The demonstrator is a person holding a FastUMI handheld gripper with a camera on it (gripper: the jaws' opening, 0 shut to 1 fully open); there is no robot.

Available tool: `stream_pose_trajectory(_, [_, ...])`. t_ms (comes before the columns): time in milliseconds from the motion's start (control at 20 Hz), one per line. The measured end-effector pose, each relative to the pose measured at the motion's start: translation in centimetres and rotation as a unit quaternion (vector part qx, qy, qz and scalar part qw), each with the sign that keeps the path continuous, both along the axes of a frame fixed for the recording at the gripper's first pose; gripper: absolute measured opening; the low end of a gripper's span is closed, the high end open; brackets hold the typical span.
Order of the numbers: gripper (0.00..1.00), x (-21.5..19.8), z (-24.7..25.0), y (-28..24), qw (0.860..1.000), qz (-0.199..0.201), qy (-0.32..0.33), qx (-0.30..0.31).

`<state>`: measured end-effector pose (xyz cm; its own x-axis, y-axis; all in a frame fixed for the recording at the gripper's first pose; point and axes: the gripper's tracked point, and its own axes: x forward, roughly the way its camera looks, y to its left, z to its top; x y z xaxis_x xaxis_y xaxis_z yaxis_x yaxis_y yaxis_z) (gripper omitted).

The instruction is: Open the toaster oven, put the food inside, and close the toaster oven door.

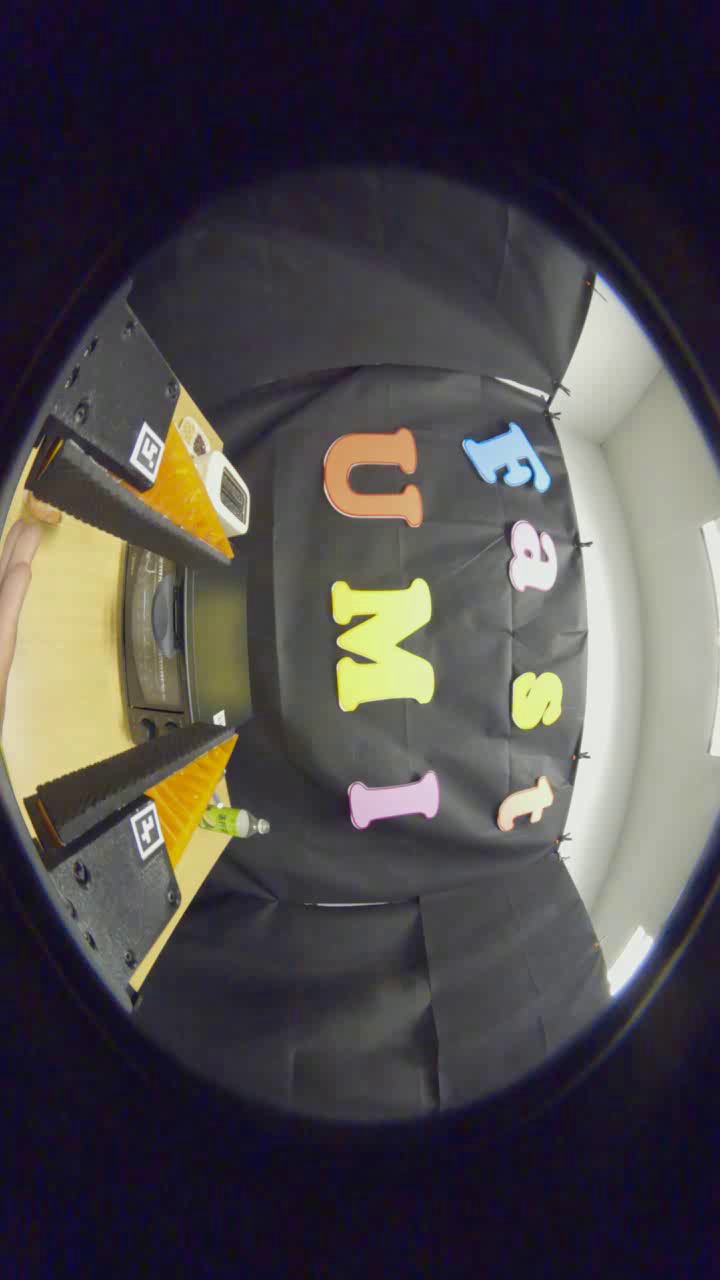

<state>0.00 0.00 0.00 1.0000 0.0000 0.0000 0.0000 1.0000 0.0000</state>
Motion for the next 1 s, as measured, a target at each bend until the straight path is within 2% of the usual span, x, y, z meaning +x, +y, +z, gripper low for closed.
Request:
stream_pose_trajectory(150, [1.00, -0.2, -0.2, 1.1, 1.000, 0.016, 0.002, 0.007])
stream_pose_trajectory(550, [1.00, 0.5, -0.1, 0.8, 1.000, -0.001, -0.005, -0.006])
stream_pose_trajectory(1000, [1.00, 4.7, -1.1, 1.1, 1.000, -0.010, -0.003, -0.011])
